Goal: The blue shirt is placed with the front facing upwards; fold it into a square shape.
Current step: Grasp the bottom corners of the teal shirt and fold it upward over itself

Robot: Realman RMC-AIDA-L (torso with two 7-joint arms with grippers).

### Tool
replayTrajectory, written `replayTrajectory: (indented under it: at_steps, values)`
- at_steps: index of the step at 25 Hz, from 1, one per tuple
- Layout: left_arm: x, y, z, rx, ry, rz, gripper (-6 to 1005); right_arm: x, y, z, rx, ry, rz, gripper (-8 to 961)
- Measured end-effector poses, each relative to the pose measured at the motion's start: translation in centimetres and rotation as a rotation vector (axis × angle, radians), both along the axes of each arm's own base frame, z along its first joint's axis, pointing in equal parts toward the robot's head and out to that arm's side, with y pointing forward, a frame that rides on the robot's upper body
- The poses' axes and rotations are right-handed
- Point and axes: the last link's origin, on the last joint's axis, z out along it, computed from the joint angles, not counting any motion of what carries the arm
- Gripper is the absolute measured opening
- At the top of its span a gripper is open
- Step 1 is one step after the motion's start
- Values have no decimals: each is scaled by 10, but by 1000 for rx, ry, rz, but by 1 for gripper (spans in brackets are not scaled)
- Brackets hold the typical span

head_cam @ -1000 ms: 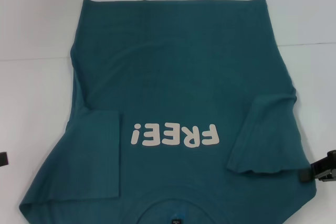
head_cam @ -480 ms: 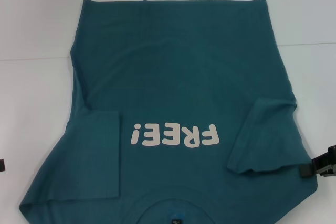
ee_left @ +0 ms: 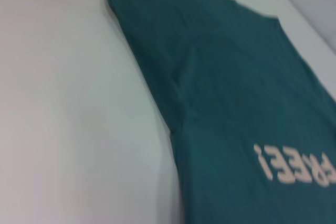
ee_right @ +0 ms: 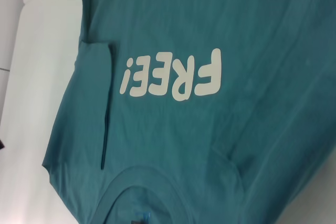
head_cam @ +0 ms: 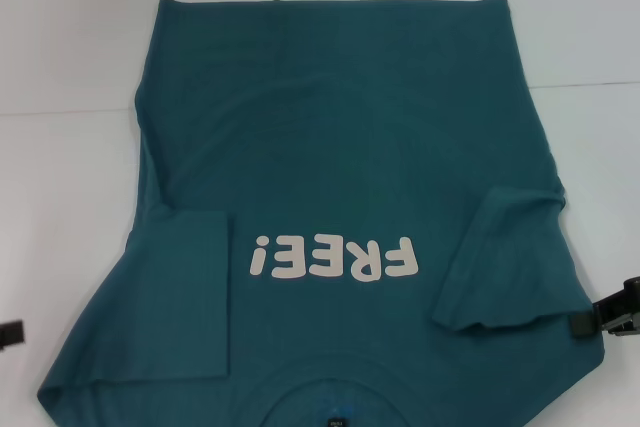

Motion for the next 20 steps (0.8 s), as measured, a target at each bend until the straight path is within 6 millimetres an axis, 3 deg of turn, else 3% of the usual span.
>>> replayTrajectory:
  at_steps: [7,12,15,20]
  values:
    - [-2,4,-18,-72,72,-10,425,0,1,0,3,1,4,45]
    - [-3,9,-26,-106,31,9,631,0,2,1,6,0,5,44]
    - [-6,9,-28,-110,23,22,864,0,2,1,7,0,5,44]
    - [-13,11,-29,-100,51,44,923,0,2,1,12,-3,4,44]
